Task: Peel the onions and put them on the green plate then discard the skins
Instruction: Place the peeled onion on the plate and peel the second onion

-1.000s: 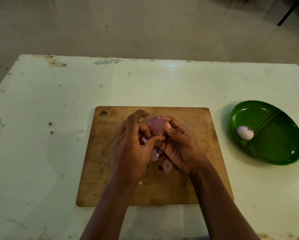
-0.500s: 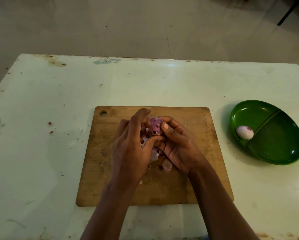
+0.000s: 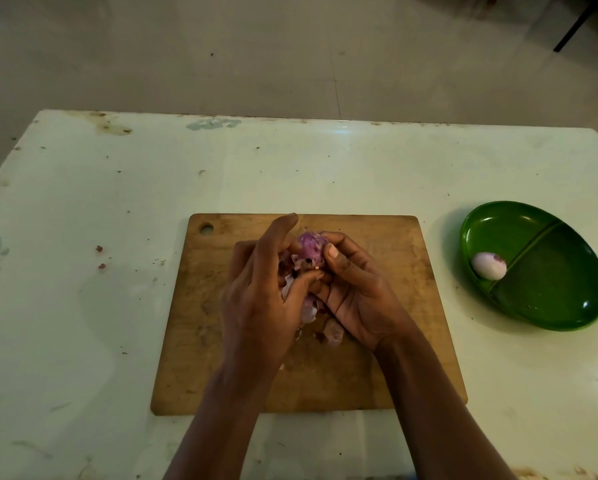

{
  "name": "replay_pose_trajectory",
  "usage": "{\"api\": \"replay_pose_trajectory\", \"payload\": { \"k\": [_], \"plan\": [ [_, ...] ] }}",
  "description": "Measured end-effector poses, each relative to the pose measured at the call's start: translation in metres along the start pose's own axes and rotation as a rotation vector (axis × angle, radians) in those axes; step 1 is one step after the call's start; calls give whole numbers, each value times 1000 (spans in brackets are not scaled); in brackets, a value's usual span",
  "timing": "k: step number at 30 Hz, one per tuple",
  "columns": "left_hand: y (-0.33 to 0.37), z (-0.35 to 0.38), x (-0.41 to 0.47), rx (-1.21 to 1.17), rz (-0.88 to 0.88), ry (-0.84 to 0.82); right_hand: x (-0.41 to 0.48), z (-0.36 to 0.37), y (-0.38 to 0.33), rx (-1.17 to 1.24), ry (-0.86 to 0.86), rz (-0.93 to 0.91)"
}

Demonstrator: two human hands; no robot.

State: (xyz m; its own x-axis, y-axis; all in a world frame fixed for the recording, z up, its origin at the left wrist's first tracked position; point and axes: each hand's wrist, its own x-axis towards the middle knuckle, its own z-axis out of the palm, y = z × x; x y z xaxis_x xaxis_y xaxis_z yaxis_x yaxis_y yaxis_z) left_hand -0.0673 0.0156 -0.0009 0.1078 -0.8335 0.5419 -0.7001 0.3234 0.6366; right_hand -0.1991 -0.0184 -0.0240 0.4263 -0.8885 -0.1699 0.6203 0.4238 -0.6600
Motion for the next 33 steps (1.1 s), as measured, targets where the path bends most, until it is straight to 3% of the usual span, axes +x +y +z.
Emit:
{"api": "replay_pose_trajectory", "payload": {
  "k": [14,24,29,33],
  "plan": [
    [-9,2,-2,-33,67,100,2,-4,2,-12,80,-55],
    [-7,9,-5,-5,90,-20,3,-8,-3,179,217,-123],
    [-7,10,-6,-44,119,-79,4,-9,-3,173,201,-129],
    [-4,10,-5,-36,25,-80,3,-7,-3,185,154,-117]
  ]
}}
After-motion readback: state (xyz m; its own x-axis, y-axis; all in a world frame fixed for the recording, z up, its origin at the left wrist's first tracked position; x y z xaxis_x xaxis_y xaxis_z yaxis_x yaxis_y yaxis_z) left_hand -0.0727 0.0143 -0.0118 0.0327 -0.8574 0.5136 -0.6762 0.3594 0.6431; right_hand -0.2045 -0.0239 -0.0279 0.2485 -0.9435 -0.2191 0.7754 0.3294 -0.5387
